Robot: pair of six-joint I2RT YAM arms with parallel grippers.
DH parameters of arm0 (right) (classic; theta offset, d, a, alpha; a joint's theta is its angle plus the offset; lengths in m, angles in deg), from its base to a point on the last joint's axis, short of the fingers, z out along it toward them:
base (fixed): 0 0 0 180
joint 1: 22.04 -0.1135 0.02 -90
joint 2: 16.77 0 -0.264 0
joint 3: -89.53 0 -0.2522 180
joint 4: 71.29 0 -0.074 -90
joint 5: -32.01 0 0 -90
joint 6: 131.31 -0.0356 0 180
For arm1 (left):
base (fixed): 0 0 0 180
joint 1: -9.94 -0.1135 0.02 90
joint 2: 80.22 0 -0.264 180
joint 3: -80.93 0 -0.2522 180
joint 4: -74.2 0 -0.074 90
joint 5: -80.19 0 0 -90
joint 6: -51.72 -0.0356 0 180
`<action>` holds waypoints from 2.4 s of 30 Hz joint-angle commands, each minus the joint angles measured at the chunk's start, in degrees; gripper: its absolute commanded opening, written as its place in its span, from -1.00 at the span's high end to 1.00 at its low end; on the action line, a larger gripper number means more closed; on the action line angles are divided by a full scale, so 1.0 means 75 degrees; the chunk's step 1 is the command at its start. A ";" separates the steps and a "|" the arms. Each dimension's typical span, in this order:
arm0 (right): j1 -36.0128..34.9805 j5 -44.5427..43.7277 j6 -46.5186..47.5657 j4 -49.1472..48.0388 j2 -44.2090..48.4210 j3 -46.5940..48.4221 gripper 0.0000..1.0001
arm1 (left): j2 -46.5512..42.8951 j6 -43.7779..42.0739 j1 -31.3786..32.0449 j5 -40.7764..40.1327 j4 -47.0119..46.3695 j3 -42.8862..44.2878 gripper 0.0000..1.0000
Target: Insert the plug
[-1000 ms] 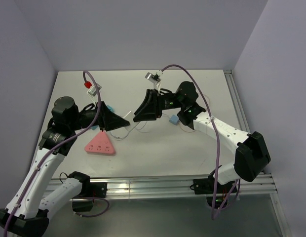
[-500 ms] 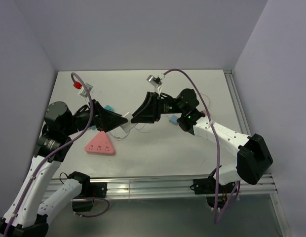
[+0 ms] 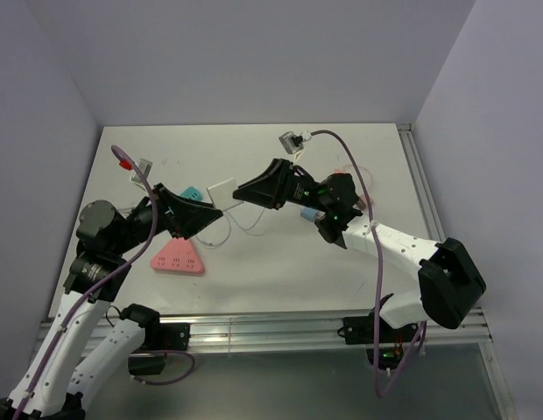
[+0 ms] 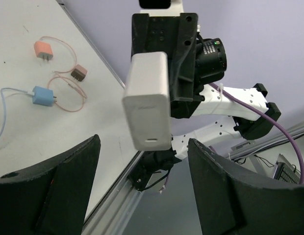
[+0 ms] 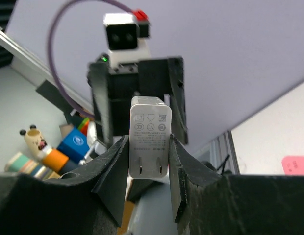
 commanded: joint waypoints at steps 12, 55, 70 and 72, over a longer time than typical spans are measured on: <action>-0.0513 -0.1174 0.0290 -0.0704 0.0233 0.0227 1.00 | -0.0128 0.1225 0.0007 -0.0259 -0.1915 -0.0430 -0.20; -0.0865 -0.3142 0.3735 0.4604 0.1357 0.0897 -0.53 | 0.0821 -0.1691 -0.0005 -0.2514 0.3191 0.1782 0.99; -0.0806 -0.0450 0.3653 0.3760 -0.2166 0.1127 -0.26 | 0.0798 -0.2653 -0.0005 -0.6599 0.6428 0.2032 0.99; -0.0876 -0.0331 0.3829 0.3877 -0.2915 0.1421 -0.28 | 0.0763 -0.2618 -0.0005 -0.6645 0.6393 0.1938 0.99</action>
